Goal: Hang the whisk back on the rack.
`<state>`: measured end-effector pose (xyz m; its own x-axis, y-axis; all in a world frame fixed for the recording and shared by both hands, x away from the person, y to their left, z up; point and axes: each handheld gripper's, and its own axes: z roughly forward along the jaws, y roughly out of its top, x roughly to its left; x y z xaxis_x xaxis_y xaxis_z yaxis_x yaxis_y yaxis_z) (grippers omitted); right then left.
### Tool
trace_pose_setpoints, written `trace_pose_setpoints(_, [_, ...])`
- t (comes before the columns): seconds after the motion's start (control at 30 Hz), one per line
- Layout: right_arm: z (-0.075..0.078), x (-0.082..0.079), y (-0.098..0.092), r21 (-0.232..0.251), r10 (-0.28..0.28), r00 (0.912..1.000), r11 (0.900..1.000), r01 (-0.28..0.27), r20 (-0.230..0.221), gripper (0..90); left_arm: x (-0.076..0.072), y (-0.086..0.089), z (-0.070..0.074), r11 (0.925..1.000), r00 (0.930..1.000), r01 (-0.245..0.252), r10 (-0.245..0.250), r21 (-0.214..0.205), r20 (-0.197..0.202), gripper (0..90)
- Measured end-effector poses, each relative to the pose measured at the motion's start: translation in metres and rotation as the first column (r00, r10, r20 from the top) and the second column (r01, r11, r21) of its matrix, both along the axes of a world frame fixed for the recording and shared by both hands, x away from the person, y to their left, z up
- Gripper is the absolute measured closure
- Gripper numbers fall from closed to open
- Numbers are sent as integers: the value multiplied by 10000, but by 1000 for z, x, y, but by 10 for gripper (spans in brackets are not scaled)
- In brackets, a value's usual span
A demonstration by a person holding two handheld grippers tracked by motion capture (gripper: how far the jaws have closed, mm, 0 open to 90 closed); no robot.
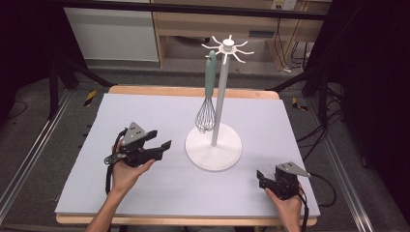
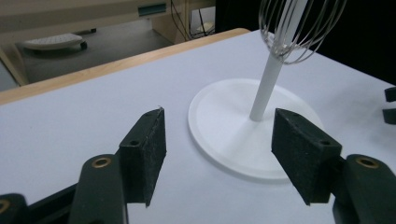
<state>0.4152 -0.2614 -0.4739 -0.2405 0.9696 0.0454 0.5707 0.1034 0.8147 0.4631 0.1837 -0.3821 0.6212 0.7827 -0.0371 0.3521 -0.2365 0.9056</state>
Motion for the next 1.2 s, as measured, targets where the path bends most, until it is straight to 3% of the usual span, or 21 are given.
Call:
trace_pose_setpoints(0.5, [-1, -1, -2, -80, -30, 9999, 10000, 29, -140, 250, -8, 37, -31, 9959, 9950, -776, 803, 473, -592, 319])
trace_pose_setpoints(0.7, [-1, 0, -5, -69, -143, 9997, 9999, 142, -192, 242, -11, 56, -44, 9894, 9877, -1247, 1309, 746, -861, 304])
trace_pose_setpoints(0.9, [-1, 1, -7, -222, -219, 9994, 9995, 213, -279, 239, -15, 75, -55, 9829, 9791, -1684, 1756, 749, -1024, 295])
trace_pose_setpoints(1.2, [-5, 2, -12, -375, -347, 9981, 9988, 328, -512, 205, -20, 97, -71, 9682, 9630, -2265, 2389, 1060, -1244, 285])
